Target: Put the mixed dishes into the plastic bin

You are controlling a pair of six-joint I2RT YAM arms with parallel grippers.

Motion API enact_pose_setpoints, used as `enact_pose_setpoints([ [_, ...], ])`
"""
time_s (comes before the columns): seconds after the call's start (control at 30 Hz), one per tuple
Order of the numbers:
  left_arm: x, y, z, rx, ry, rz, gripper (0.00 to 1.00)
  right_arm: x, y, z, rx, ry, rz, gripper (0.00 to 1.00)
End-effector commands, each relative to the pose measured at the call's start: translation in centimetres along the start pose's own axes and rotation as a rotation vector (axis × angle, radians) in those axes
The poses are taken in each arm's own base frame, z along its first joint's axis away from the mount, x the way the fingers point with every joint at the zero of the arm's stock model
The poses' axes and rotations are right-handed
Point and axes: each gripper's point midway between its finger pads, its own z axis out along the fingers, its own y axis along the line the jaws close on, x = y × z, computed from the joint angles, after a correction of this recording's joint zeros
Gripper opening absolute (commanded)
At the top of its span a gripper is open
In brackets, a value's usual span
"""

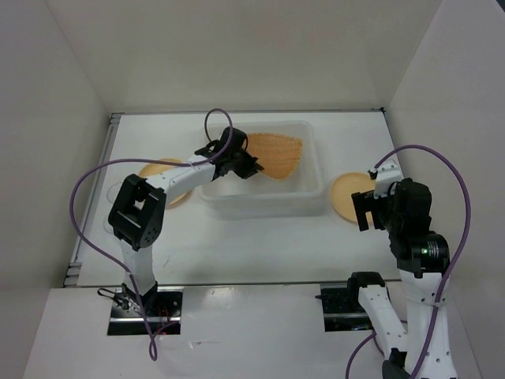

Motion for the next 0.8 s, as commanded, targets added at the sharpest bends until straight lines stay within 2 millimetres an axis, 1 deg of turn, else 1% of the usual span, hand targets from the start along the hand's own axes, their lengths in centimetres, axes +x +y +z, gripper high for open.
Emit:
enact_pose_setpoints([
  [0.0, -2.7, -7.3, -2.2, 0.192, -0.113, -0.044, 0.00, -0.8, -0.9, -0.3, 0.048, -0.045, 0.022, 0.98],
  [0.03, -2.6, -6.4, -1.0, 0.164, -0.108, -0.046, 0.00, -0.8, -0.9, -0.5, 0.051, -0.054, 0.023, 0.98],
  [0.1, -2.4, -5.9, -0.2, 0.140, -0.094, -0.046, 0.00, -0.7, -1.1, -0.5, 0.059, -0.051, 0.029, 0.98],
  [0.13, -2.1, -5.1, 0.7, 0.119, -0.081, -0.037, 0.00, -0.7, -1.1, -0.5, 0.059, -0.051, 0.029, 0.98],
  [0.17, -1.9, -5.0, 1.1, 0.122, -0.064, -0.036, 0.02, -0.7, -1.3, -0.5, 0.066, -0.048, 0.034, 0.98],
  [0.2, -1.6, -4.5, 1.6, 0.110, -0.053, -0.036, 0.06, -0.9, -1.3, -0.5, 0.069, -0.057, 0.034, 0.98],
  [0.23, -1.7, -4.8, 1.6, 0.122, -0.055, -0.035, 0.09, -0.9, -1.3, -0.5, 0.069, -0.057, 0.043, 0.98],
  [0.27, -1.4, -4.1, 2.2, 0.111, -0.041, -0.045, 0.13, -0.8, -1.5, -0.5, 0.076, -0.054, 0.048, 0.98],
  [0.33, -1.4, -4.1, 2.2, 0.111, -0.041, -0.045, 0.19, -0.8, -1.6, -0.5, 0.085, -0.051, 0.049, 0.98],
  [0.4, -1.4, -2.9, 2.8, 0.076, -0.047, -0.047, 0.19, -0.8, -1.6, -0.5, 0.085, -0.051, 0.049, 0.98],
  [0.43, -1.9, -2.8, 2.8, 0.075, -0.054, -0.053, 0.21, -0.7, -1.8, -0.5, 0.092, -0.049, 0.054, 0.98],
  [0.5, -1.7, -1.8, 3.1, 0.052, -0.049, -0.055, 0.25, -0.7, -1.8, -0.5, 0.092, -0.049, 0.054, 0.98],
  [0.53, -1.9, -1.6, 3.4, 0.055, -0.043, -0.060, 0.34, -0.7, -1.8, -0.5, 0.092, -0.049, 0.054, 0.98],
  [0.57, -1.7, -1.6, 3.4, 0.058, -0.030, -0.051, 0.39, -0.7, -1.8, -0.5, 0.092, -0.049, 0.054, 0.98],
  [0.6, -1.6, -1.3, 3.7, 0.049, -0.028, -0.052, 0.41, -0.6, -1.9, -0.5, 0.099, -0.046, 0.059, 0.98],
  [0.63, -1.6, -1.6, 3.7, 0.062, -0.021, -0.050, 0.43, -0.6, -1.9, -0.5, 0.099, -0.046, 0.059, 0.98],
  [0.7, -1.3, -1.3, 3.7, 0.063, -0.012, -0.050, 0.53, -0.5, -2.2, -0.6, 0.116, -0.040, 0.077, 0.98],
  [0.73, -1.3, -1.3, 3.8, 0.063, -0.012, -0.050, 0.61, -0.1, -2.8, -0.5, 0.153, -0.028, 0.094, 0.98],
  [0.77, -1.3, -1.3, 3.8, 0.063, -0.012, -0.050, 0.70, -0.3, -3.2, -0.5, 0.173, -0.035, 0.106, 0.98],
])
